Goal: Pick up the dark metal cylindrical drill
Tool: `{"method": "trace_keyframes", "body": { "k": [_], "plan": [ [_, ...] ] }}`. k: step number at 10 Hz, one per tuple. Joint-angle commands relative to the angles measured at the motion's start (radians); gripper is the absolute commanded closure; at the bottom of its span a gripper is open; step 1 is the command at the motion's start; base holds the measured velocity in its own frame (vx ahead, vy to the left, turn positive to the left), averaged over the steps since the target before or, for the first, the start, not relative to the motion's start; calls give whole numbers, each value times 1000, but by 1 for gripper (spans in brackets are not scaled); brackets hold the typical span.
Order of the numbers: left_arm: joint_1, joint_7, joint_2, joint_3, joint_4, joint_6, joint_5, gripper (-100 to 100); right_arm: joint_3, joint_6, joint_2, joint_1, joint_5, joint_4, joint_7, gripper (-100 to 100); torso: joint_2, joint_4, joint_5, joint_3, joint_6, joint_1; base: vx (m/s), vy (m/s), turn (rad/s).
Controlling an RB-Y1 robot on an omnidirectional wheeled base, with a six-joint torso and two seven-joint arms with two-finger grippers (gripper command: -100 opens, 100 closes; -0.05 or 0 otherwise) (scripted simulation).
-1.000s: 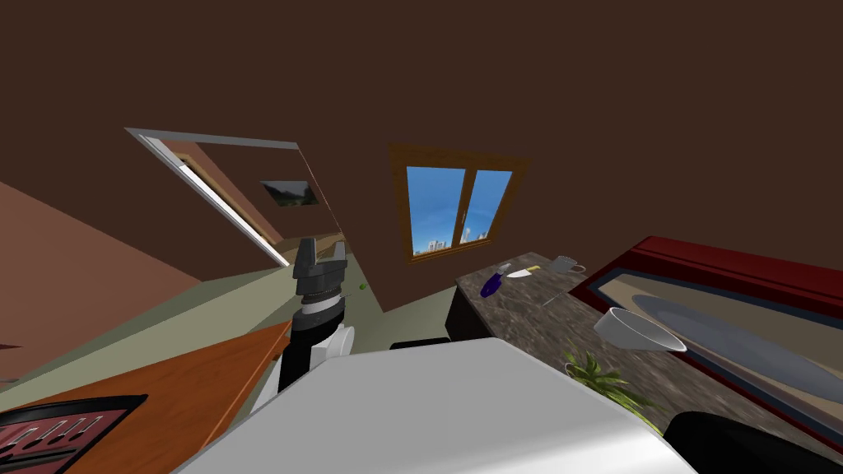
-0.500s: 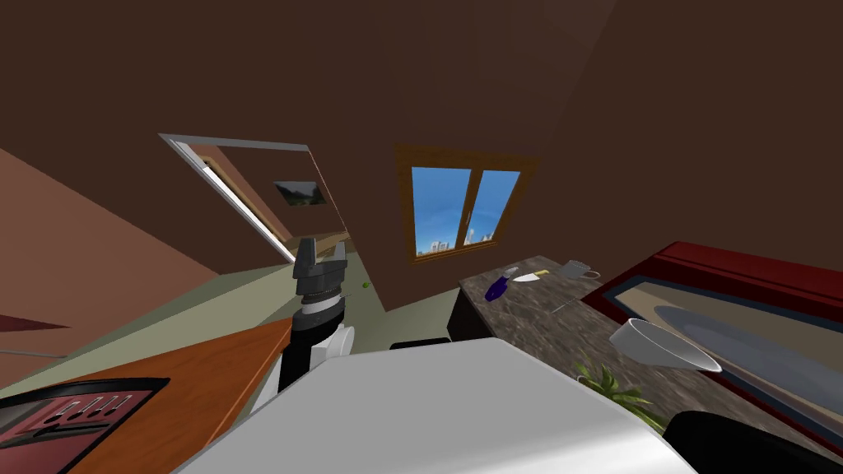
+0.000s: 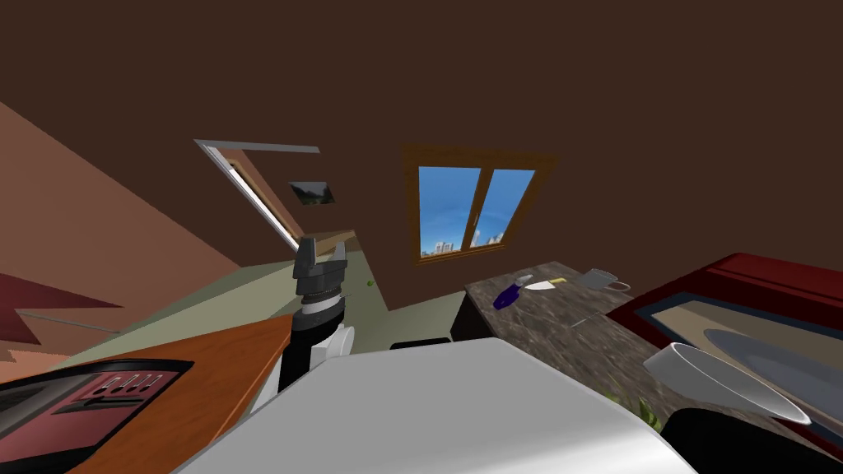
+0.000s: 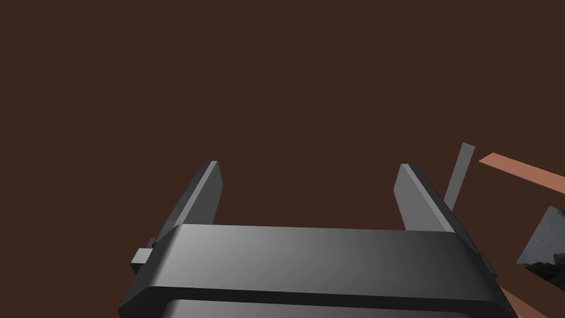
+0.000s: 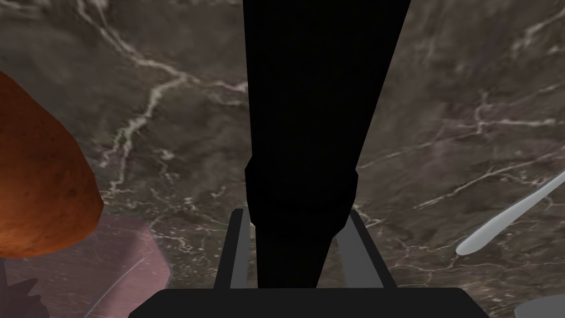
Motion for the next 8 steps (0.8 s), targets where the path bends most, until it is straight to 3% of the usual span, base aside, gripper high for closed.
{"method": "trace_keyframes", "body": {
  "k": [1, 4, 5, 7, 8],
  "plan": [
    [0, 0, 0, 0, 0, 0, 0, 0, 44, -47, 28, -2, -50, 48, 37, 100, 0, 0, 0, 0, 0, 0, 46, 0, 126],
    [0, 0, 0, 0, 0, 0, 0, 0, 74, -77, 48, -8, -79, 84, 55, 100, 1, 0, 0, 0, 0, 1, 23, 5, 50],
    [0, 0, 0, 0, 0, 0, 0, 0, 105, -108, 68, -13, -108, 120, 74, 100, 1, 0, 1, 0, 0, 1, 17, 2, 89],
    [0, 0, 0, 0, 0, 0, 0, 0, 96, -95, 62, -7, -107, 102, 75, 100, 1, 0, 1, 0, 0, 1, 11, 0, 24],
    [0, 0, 0, 0, 0, 0, 0, 0, 97, -98, 62, -7, -108, 103, 76, 0, 1, 0, 1, 0, 0, 1, 0, 0, 0]
  ]
}}
